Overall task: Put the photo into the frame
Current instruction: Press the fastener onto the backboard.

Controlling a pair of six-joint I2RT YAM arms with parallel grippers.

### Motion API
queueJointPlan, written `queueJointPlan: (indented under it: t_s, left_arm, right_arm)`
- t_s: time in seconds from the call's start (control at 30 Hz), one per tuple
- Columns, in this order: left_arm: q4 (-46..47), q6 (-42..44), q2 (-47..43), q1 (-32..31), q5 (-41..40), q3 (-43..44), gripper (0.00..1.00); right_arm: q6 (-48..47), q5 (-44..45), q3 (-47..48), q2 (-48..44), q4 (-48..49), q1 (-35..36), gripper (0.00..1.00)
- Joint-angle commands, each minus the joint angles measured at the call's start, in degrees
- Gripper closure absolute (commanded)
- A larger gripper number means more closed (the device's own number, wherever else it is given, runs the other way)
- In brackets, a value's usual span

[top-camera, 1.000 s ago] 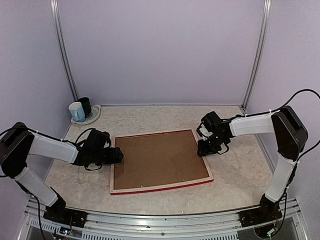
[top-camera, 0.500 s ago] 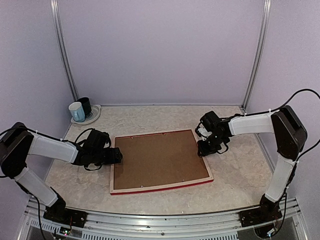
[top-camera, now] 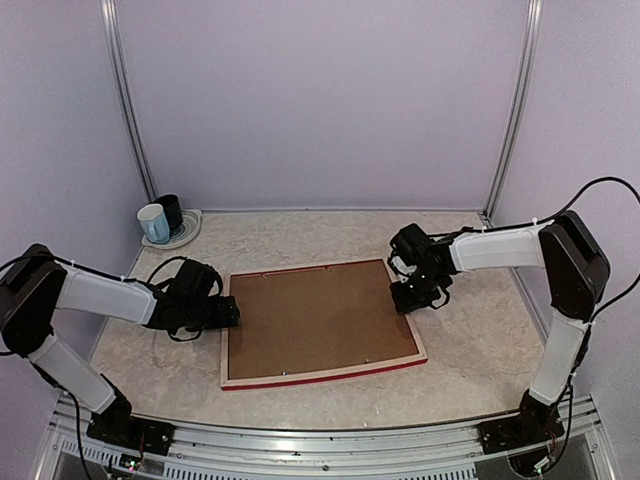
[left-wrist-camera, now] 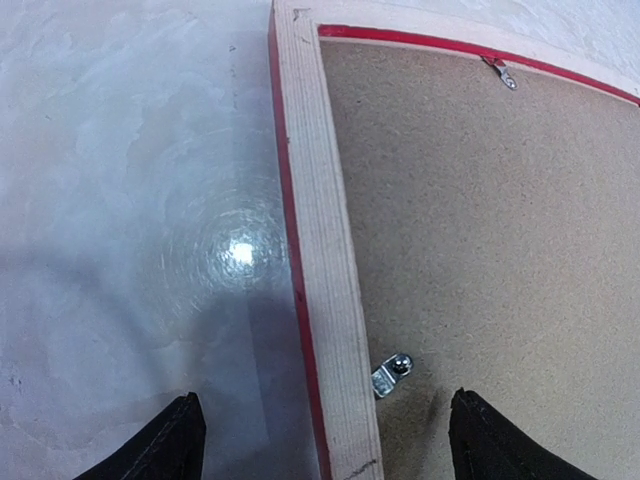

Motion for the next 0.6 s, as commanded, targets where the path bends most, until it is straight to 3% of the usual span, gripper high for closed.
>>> queueJointPlan:
  t_s: [0.0, 0.23, 0.57]
  left_arm:
    - [-3.3, 0.3, -0.6, -0.1, -3.2, 1.4, 0.17]
    - [-2.8, 0.5, -0.1, 0.2, -2.7, 1.4, 0.17]
    - [-2.9, 0.5, -0.2, 0.2, -2.6, 1.3, 0.18]
  right_arm:
    - [-3.9, 3.8, -2.0, 3.7, -8.9, 0.5, 0.79]
    - [-5.6, 1.1, -1.6, 3.1, -9.6, 0.5, 0.67]
    - [-6.3, 0.3, -1.6, 2.9, -9.7, 0.5, 0.65]
